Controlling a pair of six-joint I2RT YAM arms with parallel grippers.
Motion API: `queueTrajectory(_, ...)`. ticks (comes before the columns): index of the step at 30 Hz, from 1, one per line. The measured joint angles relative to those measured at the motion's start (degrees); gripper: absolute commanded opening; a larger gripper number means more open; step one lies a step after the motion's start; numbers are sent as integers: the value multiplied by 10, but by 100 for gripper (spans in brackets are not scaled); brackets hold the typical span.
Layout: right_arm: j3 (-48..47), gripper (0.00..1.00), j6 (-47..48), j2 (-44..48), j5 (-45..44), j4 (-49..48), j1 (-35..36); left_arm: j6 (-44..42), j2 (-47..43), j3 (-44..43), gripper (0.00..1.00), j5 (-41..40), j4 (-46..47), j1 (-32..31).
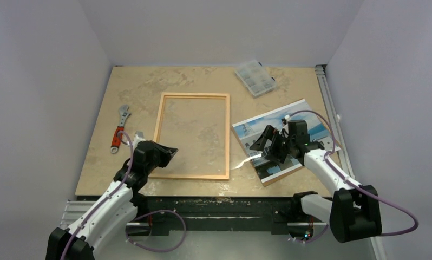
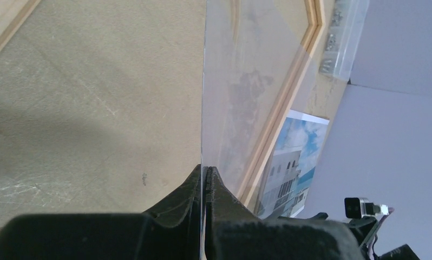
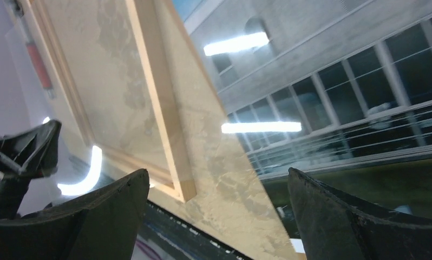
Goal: Put the photo into the frame
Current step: Adjust the photo frame item at the center of the board.
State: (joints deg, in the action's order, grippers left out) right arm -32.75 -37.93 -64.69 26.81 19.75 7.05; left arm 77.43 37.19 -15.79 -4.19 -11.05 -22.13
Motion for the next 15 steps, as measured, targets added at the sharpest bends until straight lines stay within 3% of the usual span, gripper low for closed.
queueTrajectory(8,82,97,-122,66,20,-50,92,21,56,-1,0,0,27,-3)
queueTrajectory(15,143,96,-218,79,28,-124,129,37,69,-5,4,-2,52,-25)
